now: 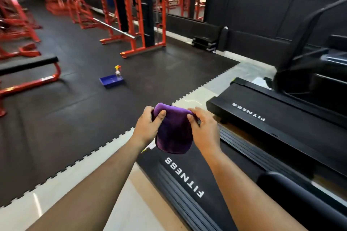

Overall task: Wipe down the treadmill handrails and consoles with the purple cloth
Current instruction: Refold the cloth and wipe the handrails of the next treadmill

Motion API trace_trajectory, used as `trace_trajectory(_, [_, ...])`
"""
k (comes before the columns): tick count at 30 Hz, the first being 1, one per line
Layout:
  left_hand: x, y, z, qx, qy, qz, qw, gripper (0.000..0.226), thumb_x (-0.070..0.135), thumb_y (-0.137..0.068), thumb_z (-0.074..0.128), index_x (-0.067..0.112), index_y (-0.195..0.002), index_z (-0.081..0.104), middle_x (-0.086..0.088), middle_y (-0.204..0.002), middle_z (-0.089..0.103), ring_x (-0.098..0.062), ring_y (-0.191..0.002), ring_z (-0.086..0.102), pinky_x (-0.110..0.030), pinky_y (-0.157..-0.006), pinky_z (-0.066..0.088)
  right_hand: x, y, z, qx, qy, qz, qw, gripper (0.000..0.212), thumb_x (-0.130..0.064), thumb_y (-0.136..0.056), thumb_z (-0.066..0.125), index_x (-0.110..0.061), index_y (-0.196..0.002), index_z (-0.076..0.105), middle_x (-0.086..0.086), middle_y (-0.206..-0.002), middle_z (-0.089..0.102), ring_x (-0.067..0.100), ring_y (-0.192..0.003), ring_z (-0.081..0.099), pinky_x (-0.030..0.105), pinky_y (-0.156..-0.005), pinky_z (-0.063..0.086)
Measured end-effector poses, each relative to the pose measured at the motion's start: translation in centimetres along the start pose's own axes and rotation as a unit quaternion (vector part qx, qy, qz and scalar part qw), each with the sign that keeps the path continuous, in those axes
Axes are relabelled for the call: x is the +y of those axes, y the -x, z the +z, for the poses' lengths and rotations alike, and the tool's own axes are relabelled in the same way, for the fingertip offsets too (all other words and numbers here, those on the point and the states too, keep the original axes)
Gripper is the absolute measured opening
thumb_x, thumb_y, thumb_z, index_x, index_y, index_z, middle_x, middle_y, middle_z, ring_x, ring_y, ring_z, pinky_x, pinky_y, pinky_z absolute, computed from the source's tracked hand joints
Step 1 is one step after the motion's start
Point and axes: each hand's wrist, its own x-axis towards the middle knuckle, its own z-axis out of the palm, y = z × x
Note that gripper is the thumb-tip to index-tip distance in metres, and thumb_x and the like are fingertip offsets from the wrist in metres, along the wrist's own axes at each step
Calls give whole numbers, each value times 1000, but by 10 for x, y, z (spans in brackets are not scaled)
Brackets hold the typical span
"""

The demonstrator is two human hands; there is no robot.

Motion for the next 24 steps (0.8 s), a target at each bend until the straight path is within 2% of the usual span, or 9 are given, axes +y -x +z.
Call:
trace_trajectory(3, [-15,-30,-13,19,29,-15,999,31,45,-98,66,23,-115,51,6,-104,67,-16,-98,65,-37,-86,53,-2,-22,34,4,-18,9,1000,21,-28,-102,61,-28,-120,72,-15,-123,69,2,-117,59,20,-98,45])
trace_trajectory(6, [-33,-57,-32,7,57,-35,998,42,49,-91,73,32,-125,55,10,-113,71,-13,-108,68,-40,-87,58,-4,-45,67,3,-22,17,1000,18,-27,-101,60,-28,-115,72,-17,-113,68,-4,-101,57,11,-86,42])
trace_trajectory(8, [-46,-75,-44,-1,17,-28,999,34,55,-84,75,32,-107,68,9,-98,74,-16,-94,70,-45,-80,59,-2,-61,86,6,-34,31,999,15,-26,-101,61,-27,-113,70,-14,-110,64,0,-97,56,13,-83,42])
trace_trajectory(11, [-72,-114,-68,-19,-2,-21,1000,41,66,-72,77,27,-84,69,4,-78,69,-15,-75,62,-45,-75,53,-2,-92,124,-13,-52,53,997,9,-25,-101,61,-26,-108,66,-12,-107,62,5,-97,57,22,-86,44])
trace_trajectory(14, [-89,-160,-91,-64,41,-50,996,38,55,-80,81,25,-98,67,-5,-99,74,-20,-86,70,-45,-81,60,-9,-124,163,-30,-85,75,993,4,-26,-102,60,-28,-103,62,-16,-100,67,7,-96,62,24,-84,47])
trace_trajectory(17, [-106,-212,-109,-112,104,-60,987,41,29,-88,82,16,-118,57,-6,-114,71,-21,-95,70,-24,-58,54,-23,-152,200,-24,-116,96,988,4,-26,-102,60,-29,-101,62,-17,-98,67,2,-93,61,25,-85,49])
trace_trajectory(18, [-110,-226,-112,-119,118,-67,984,49,25,-87,84,17,-126,55,-4,-122,68,-22,-104,69,-19,-59,53,-26,-160,206,-25,-124,110,986,4,-27,-102,60,-30,-101,62,-18,-97,67,2,-92,61,26,-84,49])
trace_trajectory(22, [-109,-281,-123,-155,129,-50,978,108,48,-66,92,24,-155,36,4,-147,53,-16,-132,56,-32,-103,53,-42,-191,213,18,-145,123,982,3,-27,-102,61,-27,-101,64,-19,-95,68,-2,-90,61,22,-84,47])
trace_trajectory(24, [-102,-305,-119,-178,121,-27,976,95,49,-67,90,25,-148,47,7,-139,60,-13,-129,58,-35,-106,50,-44,-207,209,55,-152,130,978,1,-28,-101,64,-28,-102,64,-14,-99,69,0,-90,61,24,-85,49])
